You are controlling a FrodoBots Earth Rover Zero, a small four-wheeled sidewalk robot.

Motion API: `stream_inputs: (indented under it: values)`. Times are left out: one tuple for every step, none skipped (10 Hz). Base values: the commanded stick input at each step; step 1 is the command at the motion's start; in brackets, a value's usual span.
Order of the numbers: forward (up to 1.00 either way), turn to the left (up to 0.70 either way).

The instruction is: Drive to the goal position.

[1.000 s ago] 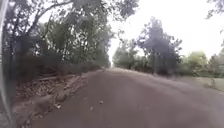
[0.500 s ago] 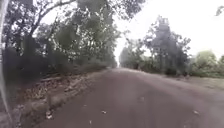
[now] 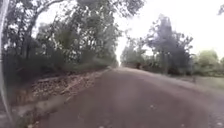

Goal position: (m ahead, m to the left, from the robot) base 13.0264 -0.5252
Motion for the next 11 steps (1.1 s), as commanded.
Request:
stream_inputs:
  values:
    - [0.70,-0.23]
    - [0.70,0.00]
    - [0.70,0.00]
    - [0.70,0.00]
    - [0.70,0.00]
    - [0.70,0.00]
    - [0.70,0.00]
    - [0.70,0.00]
    - [0.70,0.00]
    - [0.70,0.00]
    - [0.70,0.00]
